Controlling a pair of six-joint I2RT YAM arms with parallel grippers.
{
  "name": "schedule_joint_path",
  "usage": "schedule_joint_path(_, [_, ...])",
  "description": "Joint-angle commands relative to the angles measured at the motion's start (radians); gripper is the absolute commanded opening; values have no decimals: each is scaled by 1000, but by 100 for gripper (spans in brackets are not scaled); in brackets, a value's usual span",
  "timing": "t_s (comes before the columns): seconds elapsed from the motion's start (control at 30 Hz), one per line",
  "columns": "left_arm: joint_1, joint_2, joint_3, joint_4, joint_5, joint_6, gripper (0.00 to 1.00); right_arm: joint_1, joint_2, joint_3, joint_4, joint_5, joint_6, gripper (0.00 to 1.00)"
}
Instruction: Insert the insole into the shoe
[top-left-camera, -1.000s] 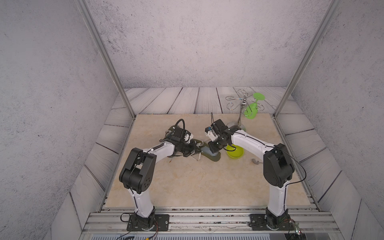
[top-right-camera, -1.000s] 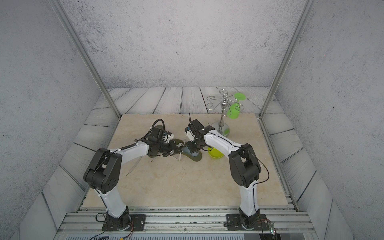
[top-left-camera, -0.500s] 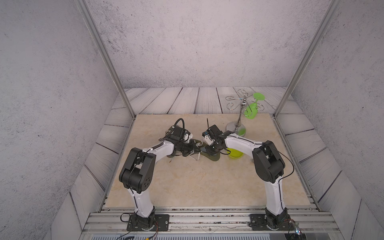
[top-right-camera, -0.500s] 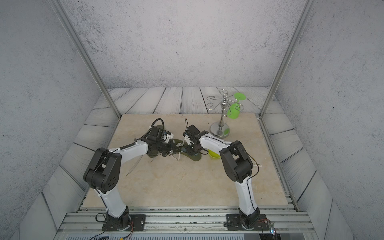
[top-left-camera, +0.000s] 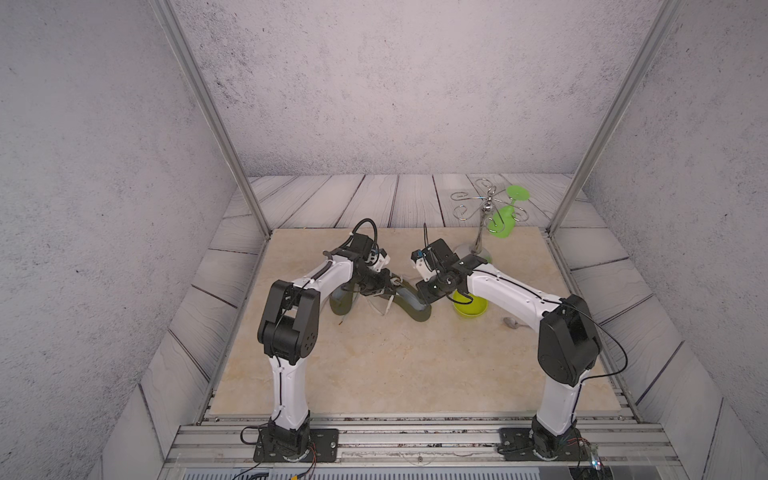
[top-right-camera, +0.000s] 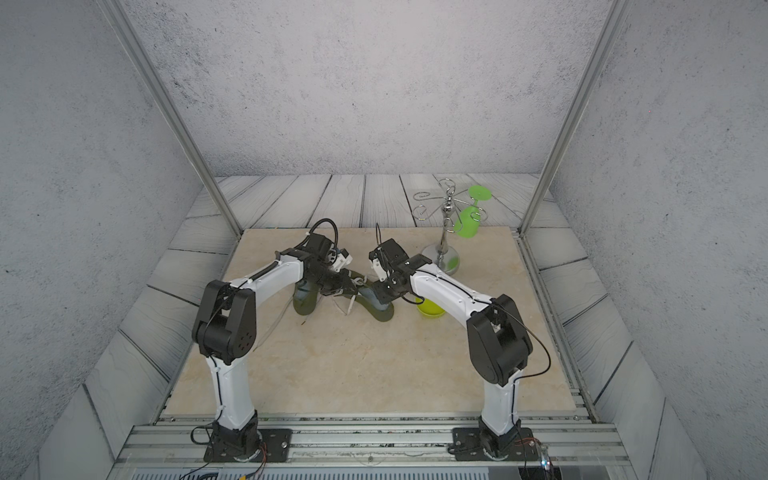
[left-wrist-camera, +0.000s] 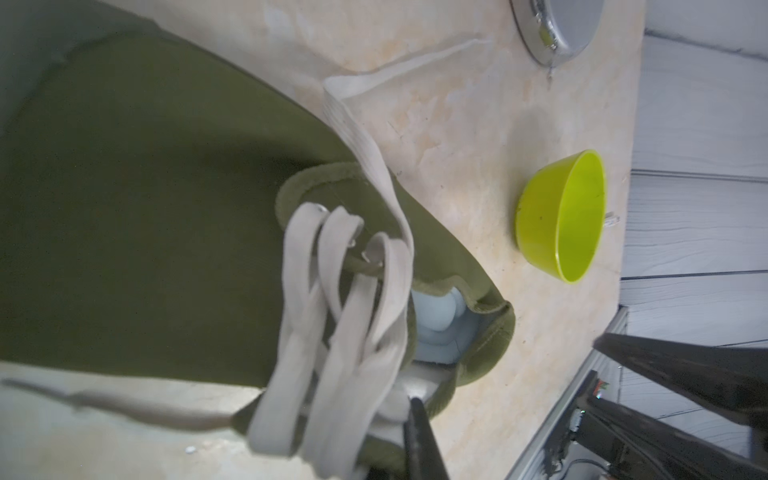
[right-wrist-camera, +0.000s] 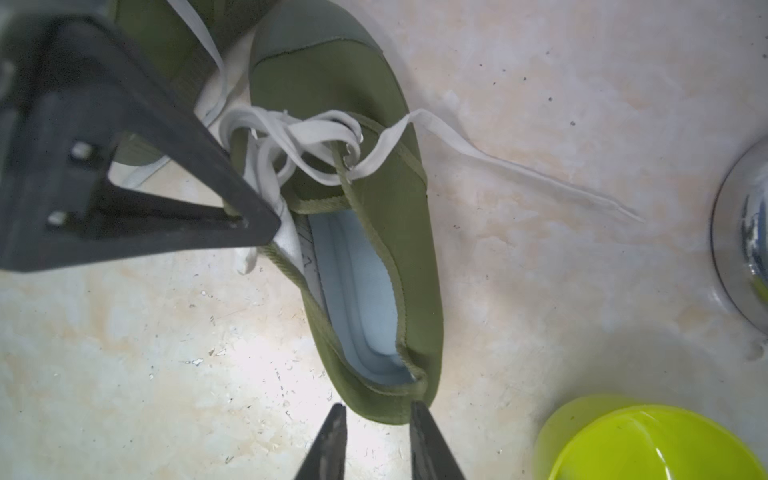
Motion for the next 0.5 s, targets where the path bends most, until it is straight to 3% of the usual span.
schedule_joint_path(0.0, [7,47,107,-215,-84,256,1,1,-22,-9,-30,25,23,31])
schedule_joint_path(0.1, [7,64,153,-239,-102,314,3,1,-1,1,-37,30,45,36])
schedule_joint_path(0.27, [10,64,191,-226,-81,294,8,2,47,2,-51,38,62,41])
schedule_joint_path(0.33, [11,59,199,-224,-76,282,23,2,52,-9,-49,41,67,42])
schedule_joint_path(0.47, [23,34,198,-203,-79,264,26,2,44,-25,-57,60,65,43])
